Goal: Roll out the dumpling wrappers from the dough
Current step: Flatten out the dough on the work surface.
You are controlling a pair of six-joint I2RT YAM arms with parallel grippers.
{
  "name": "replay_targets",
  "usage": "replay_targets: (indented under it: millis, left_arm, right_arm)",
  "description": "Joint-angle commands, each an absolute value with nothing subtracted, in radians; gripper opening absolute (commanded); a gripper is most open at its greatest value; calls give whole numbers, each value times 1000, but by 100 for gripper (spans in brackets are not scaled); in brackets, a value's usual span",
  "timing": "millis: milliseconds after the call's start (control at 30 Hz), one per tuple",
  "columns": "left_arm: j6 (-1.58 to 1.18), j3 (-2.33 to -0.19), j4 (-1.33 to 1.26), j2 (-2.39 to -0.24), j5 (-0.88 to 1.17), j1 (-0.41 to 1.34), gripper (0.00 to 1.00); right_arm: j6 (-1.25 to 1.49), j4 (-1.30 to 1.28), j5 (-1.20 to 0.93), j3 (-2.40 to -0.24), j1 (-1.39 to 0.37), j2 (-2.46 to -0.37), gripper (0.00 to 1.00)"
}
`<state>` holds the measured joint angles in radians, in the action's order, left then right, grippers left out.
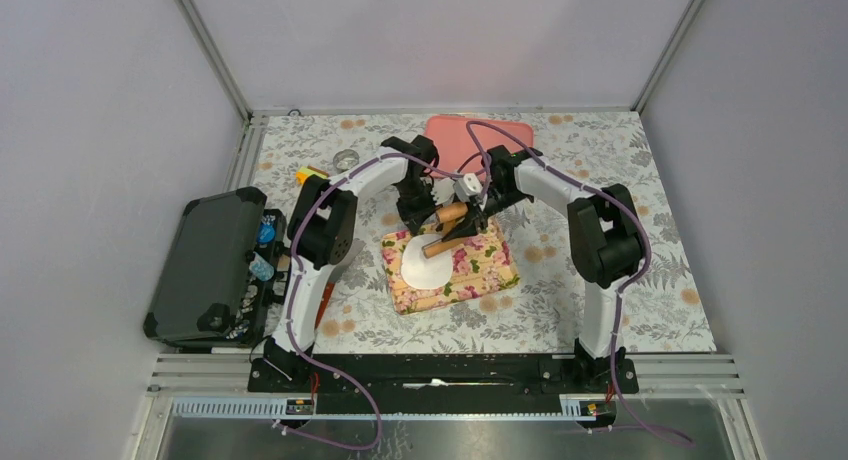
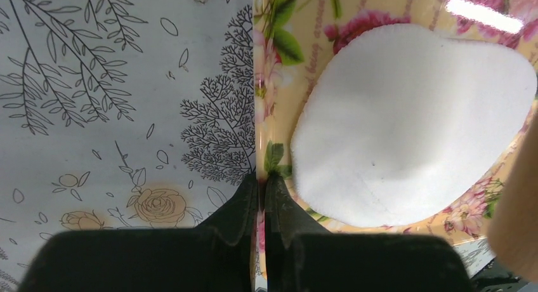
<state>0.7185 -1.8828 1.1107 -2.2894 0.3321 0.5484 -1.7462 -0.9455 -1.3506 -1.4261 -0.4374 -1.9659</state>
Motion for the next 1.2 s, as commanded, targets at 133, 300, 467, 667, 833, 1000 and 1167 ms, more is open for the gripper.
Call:
replay_targets:
  millis: [133, 300, 467, 667, 833, 1000, 1167]
  left_arm:
    - [777, -1868, 1054, -2257, 342, 561, 0]
    - [763, -1869, 1044, -2258, 344, 561, 0]
    - [681, -1842, 988, -2247, 316, 554, 0]
    - [536, -1797, 892, -2177, 341, 466, 11]
    - [399, -1772, 797, -2075, 361, 364, 70]
    - [322, -1626, 709, -1912, 321, 323, 99]
    - [144, -1428, 713, -1794, 249, 281, 99]
  right_arm:
    - [-1740, -947, -1374, -1568, -509, -2112, 0]
    - [-1749, -949, -1351, -1582, -537, -2175, 0]
    - [-1695, -948, -1379, -1495, -513, -2076, 0]
    - [-1607, -949, -1457, -1363, -449, -1895, 0]
    - [-1567, -945, -1471, -1355, -402, -1827, 0]
    - [-1490, -937, -1503, -1360, -376, -1803, 0]
    - [-1195, -925, -1434, -1420, -376, -1809, 0]
